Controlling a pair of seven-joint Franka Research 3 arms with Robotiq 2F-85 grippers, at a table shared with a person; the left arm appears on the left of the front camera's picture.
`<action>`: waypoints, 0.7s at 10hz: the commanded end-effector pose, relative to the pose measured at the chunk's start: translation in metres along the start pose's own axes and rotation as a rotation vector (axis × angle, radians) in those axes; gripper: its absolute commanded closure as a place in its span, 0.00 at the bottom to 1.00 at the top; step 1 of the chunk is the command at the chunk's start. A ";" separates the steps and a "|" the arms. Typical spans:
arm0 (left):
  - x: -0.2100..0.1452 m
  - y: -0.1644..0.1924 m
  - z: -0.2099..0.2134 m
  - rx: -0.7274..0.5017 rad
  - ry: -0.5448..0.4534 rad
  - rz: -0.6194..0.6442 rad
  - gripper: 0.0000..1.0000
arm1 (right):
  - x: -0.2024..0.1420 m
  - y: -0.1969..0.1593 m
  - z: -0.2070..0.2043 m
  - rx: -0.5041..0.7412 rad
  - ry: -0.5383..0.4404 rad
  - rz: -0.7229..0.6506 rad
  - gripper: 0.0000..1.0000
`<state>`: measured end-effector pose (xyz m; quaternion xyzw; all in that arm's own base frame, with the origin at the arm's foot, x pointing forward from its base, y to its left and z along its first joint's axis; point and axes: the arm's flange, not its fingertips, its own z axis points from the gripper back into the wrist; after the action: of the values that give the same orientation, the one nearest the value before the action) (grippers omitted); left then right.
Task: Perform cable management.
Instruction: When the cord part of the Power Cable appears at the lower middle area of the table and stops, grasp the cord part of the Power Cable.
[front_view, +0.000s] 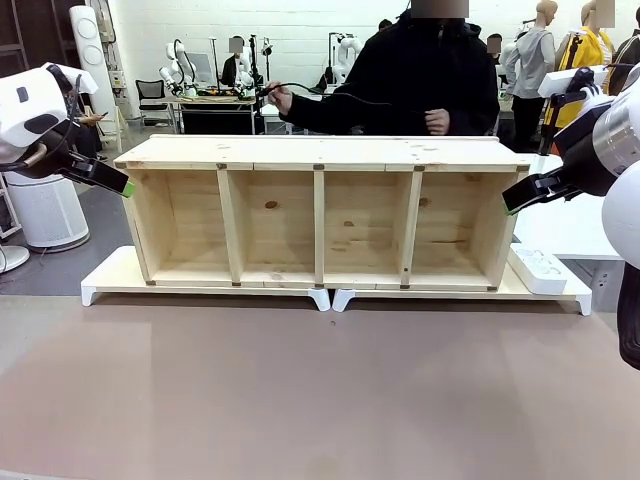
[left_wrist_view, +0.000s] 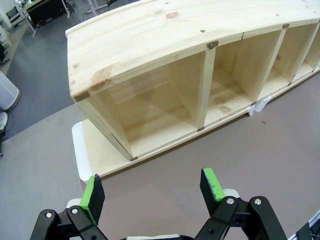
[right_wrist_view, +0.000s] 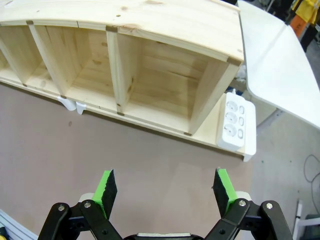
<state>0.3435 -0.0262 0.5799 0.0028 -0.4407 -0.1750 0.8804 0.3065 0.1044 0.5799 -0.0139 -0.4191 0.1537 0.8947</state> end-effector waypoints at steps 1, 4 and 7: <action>0.000 0.002 0.001 0.002 -0.010 0.004 0.00 | 0.000 0.000 -0.004 0.002 0.004 0.002 0.00; 0.000 0.002 0.001 0.002 -0.010 0.004 0.00 | 0.000 0.000 -0.004 0.002 0.004 0.002 0.00; 0.000 0.002 0.001 0.002 -0.010 0.004 0.00 | 0.000 0.000 -0.004 0.002 0.004 0.002 0.00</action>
<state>0.3435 -0.0262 0.5799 0.0028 -0.4407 -0.1750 0.8804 0.3065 0.1044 0.5799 -0.0139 -0.4191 0.1538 0.8947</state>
